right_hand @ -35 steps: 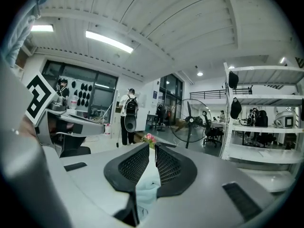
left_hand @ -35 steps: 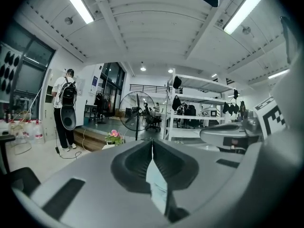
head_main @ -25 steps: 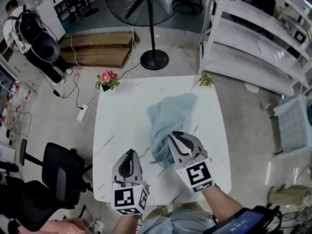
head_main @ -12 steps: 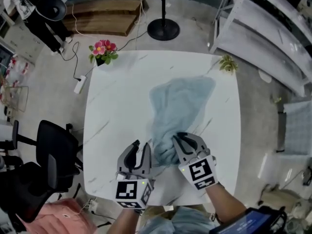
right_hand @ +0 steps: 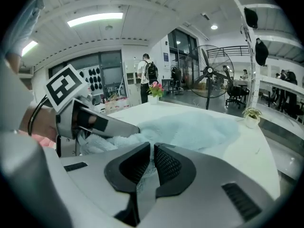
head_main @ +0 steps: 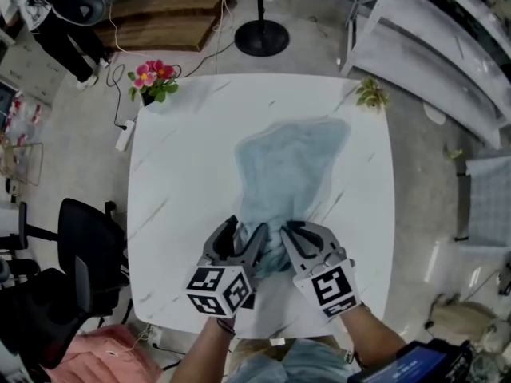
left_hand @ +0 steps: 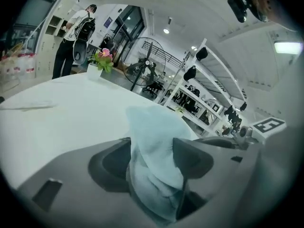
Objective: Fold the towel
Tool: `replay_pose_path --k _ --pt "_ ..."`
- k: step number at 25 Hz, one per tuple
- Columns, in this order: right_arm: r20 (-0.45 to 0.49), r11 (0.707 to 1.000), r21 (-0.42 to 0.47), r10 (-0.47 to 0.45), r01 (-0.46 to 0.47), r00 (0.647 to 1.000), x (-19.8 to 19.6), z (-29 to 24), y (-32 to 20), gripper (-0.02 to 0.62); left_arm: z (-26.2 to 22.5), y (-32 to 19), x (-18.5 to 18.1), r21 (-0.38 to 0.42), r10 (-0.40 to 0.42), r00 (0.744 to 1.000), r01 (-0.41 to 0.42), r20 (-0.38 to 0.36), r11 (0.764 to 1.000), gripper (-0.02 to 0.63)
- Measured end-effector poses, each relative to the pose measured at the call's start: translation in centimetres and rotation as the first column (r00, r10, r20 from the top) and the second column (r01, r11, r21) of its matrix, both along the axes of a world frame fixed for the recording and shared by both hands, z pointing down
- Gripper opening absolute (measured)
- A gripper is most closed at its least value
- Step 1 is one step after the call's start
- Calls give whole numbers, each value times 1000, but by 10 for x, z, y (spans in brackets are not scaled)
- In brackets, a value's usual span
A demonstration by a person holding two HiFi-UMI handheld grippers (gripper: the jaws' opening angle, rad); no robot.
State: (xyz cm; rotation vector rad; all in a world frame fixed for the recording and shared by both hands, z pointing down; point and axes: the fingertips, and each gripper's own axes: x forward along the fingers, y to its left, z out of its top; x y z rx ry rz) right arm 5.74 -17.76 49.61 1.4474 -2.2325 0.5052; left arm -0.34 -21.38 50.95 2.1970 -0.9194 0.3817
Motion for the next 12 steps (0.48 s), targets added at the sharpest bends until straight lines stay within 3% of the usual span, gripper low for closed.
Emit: replay_pose_path --k 4,8,12 --pt "30 1000 3 16 -16 999 1 -1 2 41 4 -8 4 -33 -14 999 13 -41 999 274" --pt "28 1000 1 10 -10 1000 3 -2 4 41 -14 -16 5 16 -17 999 18 -50 1000 90" --pt "40 1000 14 20 -21 999 6 -12 2 41 -44 -28 -5 76 -30 998 34 -58 997 52"
